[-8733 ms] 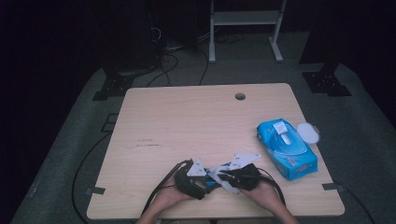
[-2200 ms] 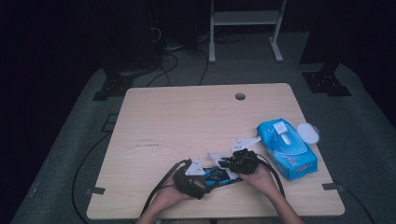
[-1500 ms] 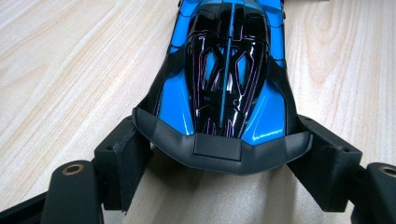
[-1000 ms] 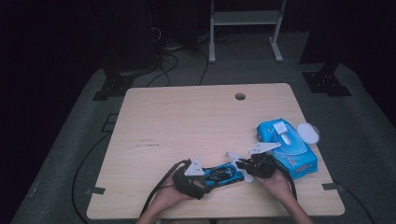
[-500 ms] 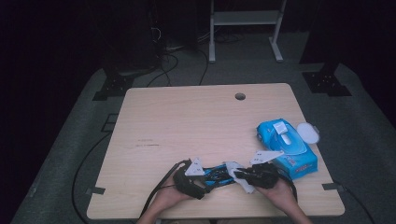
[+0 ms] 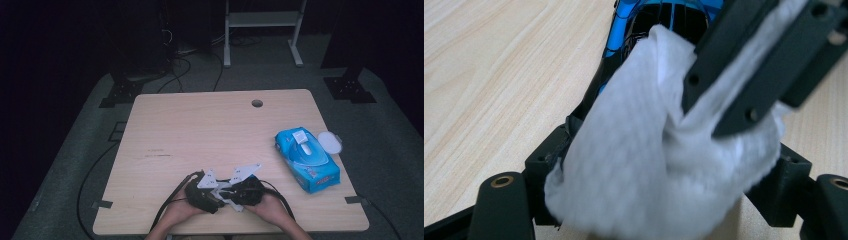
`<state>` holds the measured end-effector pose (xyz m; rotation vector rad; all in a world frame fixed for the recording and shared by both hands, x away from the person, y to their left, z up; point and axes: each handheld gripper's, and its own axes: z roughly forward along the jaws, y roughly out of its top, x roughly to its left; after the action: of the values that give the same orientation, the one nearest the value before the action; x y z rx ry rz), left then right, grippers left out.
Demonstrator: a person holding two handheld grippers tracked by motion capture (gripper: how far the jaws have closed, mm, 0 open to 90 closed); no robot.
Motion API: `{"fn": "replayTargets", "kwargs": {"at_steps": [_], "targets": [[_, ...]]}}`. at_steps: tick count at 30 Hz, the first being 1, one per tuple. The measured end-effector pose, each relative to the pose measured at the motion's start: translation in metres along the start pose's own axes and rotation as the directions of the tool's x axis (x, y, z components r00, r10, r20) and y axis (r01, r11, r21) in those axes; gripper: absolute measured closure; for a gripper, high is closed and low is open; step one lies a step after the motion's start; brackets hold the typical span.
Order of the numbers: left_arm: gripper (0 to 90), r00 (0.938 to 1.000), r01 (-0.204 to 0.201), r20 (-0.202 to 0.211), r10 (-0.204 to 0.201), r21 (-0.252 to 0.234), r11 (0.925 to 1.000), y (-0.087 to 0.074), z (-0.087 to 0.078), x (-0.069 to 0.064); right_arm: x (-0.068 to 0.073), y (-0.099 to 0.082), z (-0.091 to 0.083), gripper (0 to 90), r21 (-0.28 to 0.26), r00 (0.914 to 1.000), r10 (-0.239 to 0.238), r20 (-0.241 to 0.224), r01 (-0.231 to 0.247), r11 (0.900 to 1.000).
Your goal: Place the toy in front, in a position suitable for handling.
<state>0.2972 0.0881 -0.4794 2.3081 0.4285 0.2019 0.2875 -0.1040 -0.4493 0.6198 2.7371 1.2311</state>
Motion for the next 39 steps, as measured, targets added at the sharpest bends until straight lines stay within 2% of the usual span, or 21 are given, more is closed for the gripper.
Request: {"fn": "replayTargets", "kwargs": {"at_steps": [4,6,11,14,15,17,19,23,25,28,29,33,36,39], "targets": [[24.7,1.0000,0.005,0.001,-0.005,-0.011,0.9999,0.001,0.002,0.000,-0.006,-0.008,-0.013,82.8,-0.001,0.9990,0.015,0.042,-0.015,0.9999],[24.6,1.0000,0.003,0.000,-0.003,-0.008,1.0000,0.001,0.002,-0.001,-0.009,-0.009,-0.017,82.7,-0.025,0.9983,0.033,0.048,-0.032,0.9992],[24.7,1.0000,0.005,-0.002,-0.005,-0.010,0.9999,0.001,0.002,-0.001,-0.011,0.008,-0.003,82.7,-0.046,0.9979,0.039,0.051,-0.037,0.9983],[24.7,1.0000,0.008,0.000,-0.008,-0.014,0.9999,0.000,0.002,-0.001,-0.013,0.015,0.006,82.8,-0.007,0.9966,0.004,0.082,-0.004,1.0000],[24.7,1.0000,0.003,0.000,-0.003,-0.012,0.9999,0.000,0.001,-0.001,-0.016,0.014,0.005,82.8,-0.002,0.9959,0.017,0.089,-0.017,0.9999],[24.8,1.0000,0.002,0.000,-0.002,-0.013,0.9999,0.000,0.001,0.000,-0.024,0.009,0.000,82.8,0.006,0.9924,0.031,0.119,-0.032,0.9995],[24.8,1.0000,-0.002,-0.001,0.002,-0.010,0.9999,0.000,0.001,0.000,-0.033,0.000,-0.011,82.7,-0.023,0.9902,0.088,0.109,-0.086,0.9960],[24.8,1.0000,-0.003,0.001,0.003,-0.008,1.0000,0.000,0.001,0.000,-0.047,-0.021,-0.037,82.7,-0.020,0.9785,0.127,0.163,-0.125,0.9920],[24.7,1.0000,-0.001,0.000,0.001,-0.011,0.9999,0.000,0.001,0.000,-0.053,-0.033,-0.047,82.5,-0.016,0.9769,0.158,0.144,-0.157,0.9874],[24.6,1.0000,0.004,-0.001,-0.004,-0.011,0.9999,0.001,0.002,-0.001,-0.052,-0.047,-0.053,82.6,0.003,0.9771,0.163,0.137,-0.165,0.9863],[24.6,1.0000,0.000,-0.003,0.000,-0.004,1.0000,0.001,0.002,0.000,-0.051,-0.051,-0.054,82.5,-0.010,0.9769,0.165,0.136,-0.165,0.9862],[24.4,0.9999,0.015,-0.002,-0.015,-0.003,0.9999,0.001,0.001,-0.001,-0.052,-0.056,-0.056,82.5,-0.029,0.9747,0.178,0.136,-0.175,0.9841],[24.6,0.9999,0.011,-0.002,-0.011,0.005,0.9999,0.000,-0.001,0.000,-0.052,-0.059,-0.060,82.6,-0.015,0.9721,0.172,0.160,-0.172,0.9850],[24.5,0.9998,0.017,0.007,-0.017,0.008,0.9998,0.000,-0.002,0.002,-0.051,-0.065,-0.062,82.6,-0.023,0.9712,0.186,0.149,-0.185,0.9825]]}}
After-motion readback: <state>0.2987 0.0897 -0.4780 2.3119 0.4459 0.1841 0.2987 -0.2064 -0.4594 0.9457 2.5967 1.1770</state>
